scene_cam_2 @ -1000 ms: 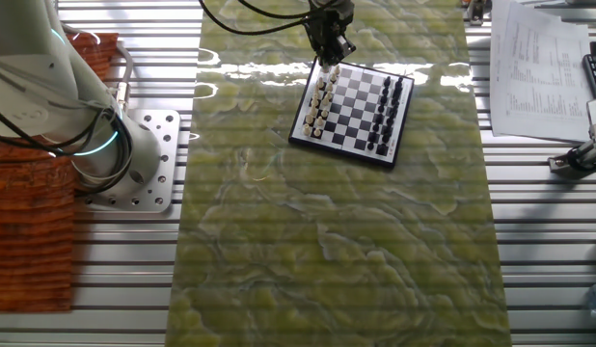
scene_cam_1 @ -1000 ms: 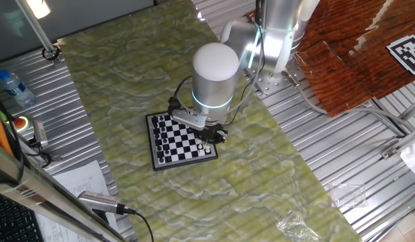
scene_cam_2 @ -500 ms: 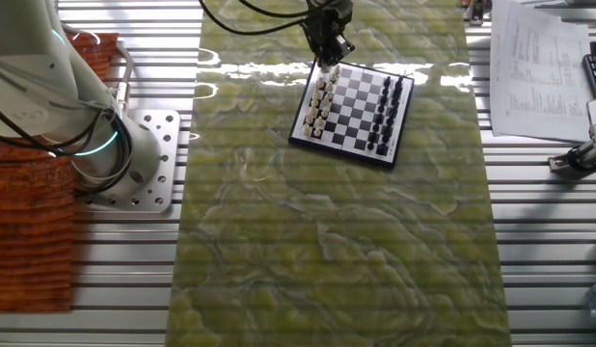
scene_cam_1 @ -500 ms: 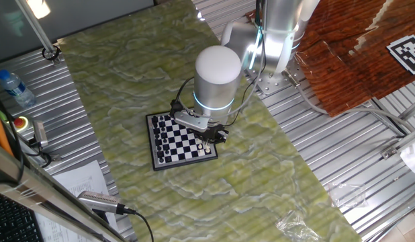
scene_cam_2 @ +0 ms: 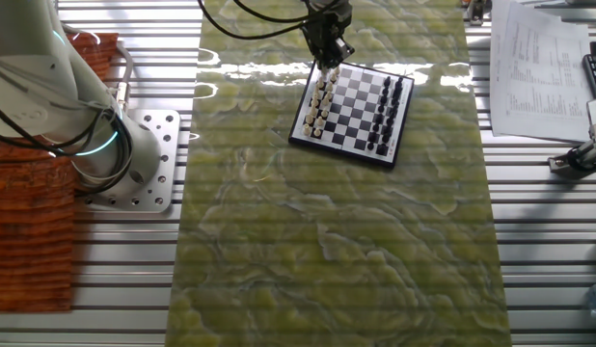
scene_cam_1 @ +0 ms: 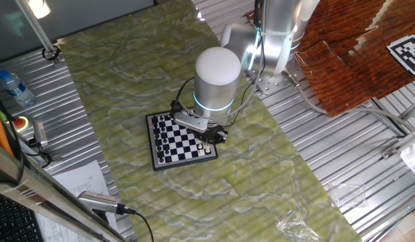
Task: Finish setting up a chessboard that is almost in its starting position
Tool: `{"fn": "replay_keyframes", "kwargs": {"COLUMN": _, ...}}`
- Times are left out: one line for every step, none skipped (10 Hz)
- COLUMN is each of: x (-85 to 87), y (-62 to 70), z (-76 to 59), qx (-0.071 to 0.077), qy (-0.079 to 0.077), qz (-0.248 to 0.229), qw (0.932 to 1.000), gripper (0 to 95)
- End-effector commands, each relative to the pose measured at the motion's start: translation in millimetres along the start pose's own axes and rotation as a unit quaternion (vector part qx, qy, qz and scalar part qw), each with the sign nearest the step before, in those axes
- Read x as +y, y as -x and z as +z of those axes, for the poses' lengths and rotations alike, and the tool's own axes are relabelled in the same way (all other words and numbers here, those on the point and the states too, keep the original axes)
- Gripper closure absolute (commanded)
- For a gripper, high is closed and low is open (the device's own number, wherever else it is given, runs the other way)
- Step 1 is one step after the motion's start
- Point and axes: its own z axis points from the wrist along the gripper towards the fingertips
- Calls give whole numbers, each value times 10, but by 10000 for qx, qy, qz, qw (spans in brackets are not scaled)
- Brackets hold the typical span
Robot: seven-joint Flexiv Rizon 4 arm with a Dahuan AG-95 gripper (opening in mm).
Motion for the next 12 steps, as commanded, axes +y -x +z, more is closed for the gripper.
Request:
{"fn": "replay_keyframes", "kwargs": {"x": -4, "y": -4, "z": 3, "qx": 19, "qy": -33, "qz": 21, "qw": 10000, "gripper": 950}}
{"fn": "replay_keyframes", "kwargs": {"x": -4, "y": -5, "z": 3, "qx": 24, "qy": -37, "qz": 29, "qw": 10000, "gripper": 950}}
{"fn": "replay_keyframes", "kwargs": {"x": -3, "y": -6, "z": 4, "qx": 25, "qy": -36, "qz": 42, "qw": 10000, "gripper": 950}}
{"fn": "replay_keyframes", "kwargs": {"x": -3, "y": -6, "z": 5, "qx": 24, "qy": -36, "qz": 43, "qw": 10000, "gripper": 950}}
{"fn": "replay_keyframes", "kwargs": {"x": -4, "y": -9, "z": 5, "qx": 13, "qy": -25, "qz": 34, "qw": 10000, "gripper": 950}}
{"fn": "replay_keyframes", "kwargs": {"x": -4, "y": -10, "z": 6, "qx": 13, "qy": -23, "qz": 26, "qw": 10000, "gripper": 950}}
{"fn": "replay_keyframes", "kwargs": {"x": -4, "y": -10, "z": 7, "qx": 11, "qy": -21, "qz": 26, "qw": 10000, "gripper": 950}}
{"fn": "replay_keyframes", "kwargs": {"x": -4, "y": -13, "z": 14, "qx": 8, "qy": -19, "qz": 18, "qw": 10000, "gripper": 950}}
{"fn": "replay_keyframes", "kwargs": {"x": -4, "y": -17, "z": 28, "qx": -9, "qy": 1, "qz": 15, "qw": 10000, "gripper": 950}}
{"fn": "replay_keyframes", "kwargs": {"x": -4, "y": -18, "z": 34, "qx": -20, "qy": 16, "qz": 21, "qw": 10000, "gripper": 950}}
{"fn": "replay_keyframes", "kwargs": {"x": -4, "y": -19, "z": 35, "qx": -15, "qy": 14, "qz": 21, "qw": 10000, "gripper": 950}}
{"fn": "replay_keyframes", "kwargs": {"x": -4, "y": -19, "z": 38, "qx": -9, "qy": 14, "qz": 25, "qw": 10000, "gripper": 950}}
